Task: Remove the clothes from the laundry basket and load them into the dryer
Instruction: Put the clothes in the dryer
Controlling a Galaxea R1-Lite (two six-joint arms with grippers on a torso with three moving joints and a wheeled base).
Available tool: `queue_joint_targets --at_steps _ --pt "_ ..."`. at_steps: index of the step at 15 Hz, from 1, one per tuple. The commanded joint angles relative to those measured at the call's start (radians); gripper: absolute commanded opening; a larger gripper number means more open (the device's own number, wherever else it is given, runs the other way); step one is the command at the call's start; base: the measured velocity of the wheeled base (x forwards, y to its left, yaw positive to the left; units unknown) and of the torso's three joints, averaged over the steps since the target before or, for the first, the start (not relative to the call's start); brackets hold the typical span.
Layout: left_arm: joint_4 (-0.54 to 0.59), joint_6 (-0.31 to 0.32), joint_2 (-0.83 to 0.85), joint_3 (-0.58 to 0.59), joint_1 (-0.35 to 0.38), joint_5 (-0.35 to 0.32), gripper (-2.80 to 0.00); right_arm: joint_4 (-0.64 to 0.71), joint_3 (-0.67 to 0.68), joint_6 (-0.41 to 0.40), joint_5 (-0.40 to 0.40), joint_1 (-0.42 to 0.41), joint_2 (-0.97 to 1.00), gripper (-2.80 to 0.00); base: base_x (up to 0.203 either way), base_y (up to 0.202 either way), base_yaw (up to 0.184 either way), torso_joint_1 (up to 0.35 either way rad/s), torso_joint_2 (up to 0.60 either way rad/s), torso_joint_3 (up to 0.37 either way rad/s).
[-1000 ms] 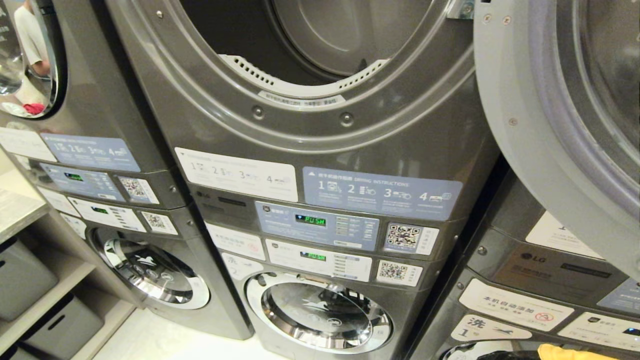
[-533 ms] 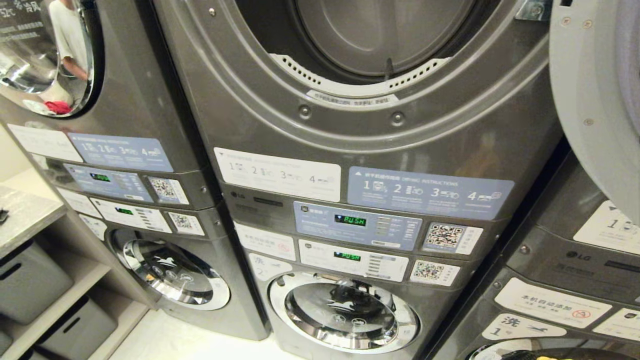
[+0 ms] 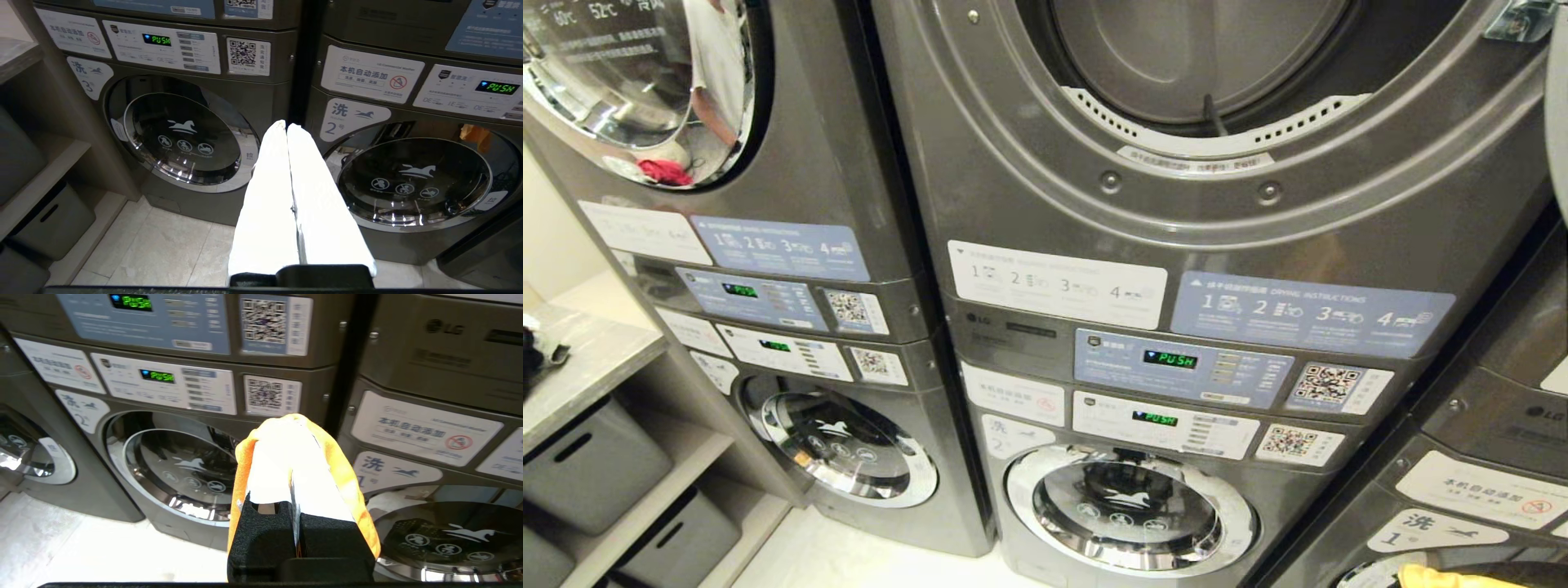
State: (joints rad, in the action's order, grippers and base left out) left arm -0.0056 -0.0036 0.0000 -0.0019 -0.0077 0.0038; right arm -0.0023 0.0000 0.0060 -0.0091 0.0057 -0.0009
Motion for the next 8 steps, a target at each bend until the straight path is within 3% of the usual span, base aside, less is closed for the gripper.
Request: queue_joint_targets --at_steps 1,5,8 --pt "-0.001 0.001 0.002 0.000 0.000 0.001 -2.80 -0.001 0.000 0.000 0.000 0.000 -0.001 -2.80 0.000 0.193 -0.002 0.002 0.00 0.006" --pt "-0.001 0.001 0.002 0.000 0.000 0.000 -2.80 -0.001 0.000 0.000 0.000 0.000 -0.001 -2.80 0.000 0.193 -0.001 0.003 0.00 0.006" --pt "-0.001 0.000 0.002 -0.001 0.000 0.001 -2.80 -0.001 0.000 0.000 0.000 0.000 -0.001 -2.80 0.000 0.068 -0.001 0.000 0.00 0.002"
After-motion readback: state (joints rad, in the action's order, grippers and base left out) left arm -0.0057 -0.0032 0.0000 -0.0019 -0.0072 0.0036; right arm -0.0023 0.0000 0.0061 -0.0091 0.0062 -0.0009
